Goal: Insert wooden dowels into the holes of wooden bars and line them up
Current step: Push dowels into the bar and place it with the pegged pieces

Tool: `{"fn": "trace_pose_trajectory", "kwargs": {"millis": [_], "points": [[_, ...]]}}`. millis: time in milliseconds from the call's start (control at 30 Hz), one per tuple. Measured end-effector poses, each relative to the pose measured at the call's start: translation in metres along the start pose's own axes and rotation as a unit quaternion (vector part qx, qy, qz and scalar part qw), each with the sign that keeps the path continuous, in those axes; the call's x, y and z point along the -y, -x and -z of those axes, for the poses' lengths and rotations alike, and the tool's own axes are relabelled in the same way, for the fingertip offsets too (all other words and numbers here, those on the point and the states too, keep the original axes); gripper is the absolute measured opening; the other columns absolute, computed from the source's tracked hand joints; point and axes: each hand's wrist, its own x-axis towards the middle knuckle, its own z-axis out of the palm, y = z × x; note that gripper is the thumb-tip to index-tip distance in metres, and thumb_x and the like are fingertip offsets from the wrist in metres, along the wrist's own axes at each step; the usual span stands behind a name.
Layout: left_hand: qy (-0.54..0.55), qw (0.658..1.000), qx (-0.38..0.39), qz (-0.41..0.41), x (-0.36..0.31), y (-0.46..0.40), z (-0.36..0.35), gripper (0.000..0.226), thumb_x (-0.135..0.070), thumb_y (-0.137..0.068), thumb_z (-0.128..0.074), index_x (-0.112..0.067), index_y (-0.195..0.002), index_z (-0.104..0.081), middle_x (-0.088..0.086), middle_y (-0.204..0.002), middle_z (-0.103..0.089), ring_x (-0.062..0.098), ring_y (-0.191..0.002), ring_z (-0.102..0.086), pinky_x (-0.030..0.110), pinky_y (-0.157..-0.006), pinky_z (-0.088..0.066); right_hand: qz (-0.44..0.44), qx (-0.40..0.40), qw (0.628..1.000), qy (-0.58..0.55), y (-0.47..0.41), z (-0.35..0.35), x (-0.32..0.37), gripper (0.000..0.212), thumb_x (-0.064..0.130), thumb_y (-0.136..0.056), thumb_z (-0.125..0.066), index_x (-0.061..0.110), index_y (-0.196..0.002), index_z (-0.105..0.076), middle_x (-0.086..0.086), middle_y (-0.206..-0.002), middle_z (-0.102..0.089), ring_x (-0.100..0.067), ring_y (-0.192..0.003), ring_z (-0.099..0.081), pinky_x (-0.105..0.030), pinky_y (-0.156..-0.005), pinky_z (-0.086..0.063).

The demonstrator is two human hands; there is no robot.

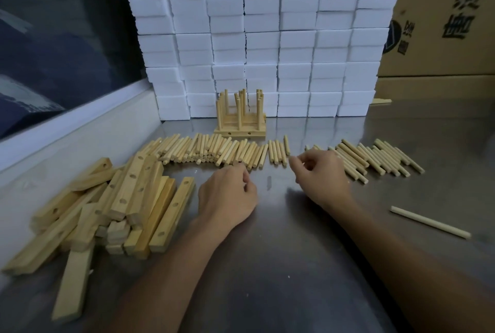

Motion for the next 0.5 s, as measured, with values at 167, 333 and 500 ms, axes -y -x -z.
{"fn": "trace_pose_trajectory", "kwargs": {"millis": [167,333,500], "points": [[-0.050,0.998,-0.018,-0.026,0.004,-0.006,0.009,0.008,-0.029,-0.093,-0.054,-0.022,-0.093,-0.059,-0.005,-0.087,-0.060,0.017,-0.083,-0.057,0.033,-0.072,-0.044,0.008,0.078,0.995,0.066,0.000,-0.006,-0.001,0.020,0.039,-0.094,-0.061,0.025,-0.086,-0.072,0.012,-0.073,-0.066,-0.005,-0.068,-0.062,-0.029,-0.065,-0.055],[-0.258,0.959,-0.076,0.092,0.007,-0.008,0.021,0.039,-0.047,-0.089,-0.050,-0.019,-0.114,-0.061,0.007,-0.117,-0.060,0.028,-0.109,-0.052,0.046,-0.092,-0.034,0.013,0.085,0.994,0.067,-0.002,-0.007,-0.003,0.018,0.039,-0.095,-0.061,0.027,-0.085,-0.071,0.013,-0.075,-0.066,-0.005,-0.069,-0.063,-0.029,-0.066,-0.056],[-0.260,0.956,-0.013,0.132,0.005,-0.006,0.024,0.039,-0.038,-0.088,-0.051,-0.016,-0.121,-0.056,0.011,-0.125,-0.058,0.032,-0.117,-0.050,0.046,-0.096,-0.035,0.008,0.090,0.994,0.069,-0.002,-0.007,-0.001,0.020,0.039,-0.095,-0.061,0.025,-0.088,-0.072,0.012,-0.078,-0.067,-0.006,-0.071,-0.063,-0.033,-0.070,-0.058]]}}
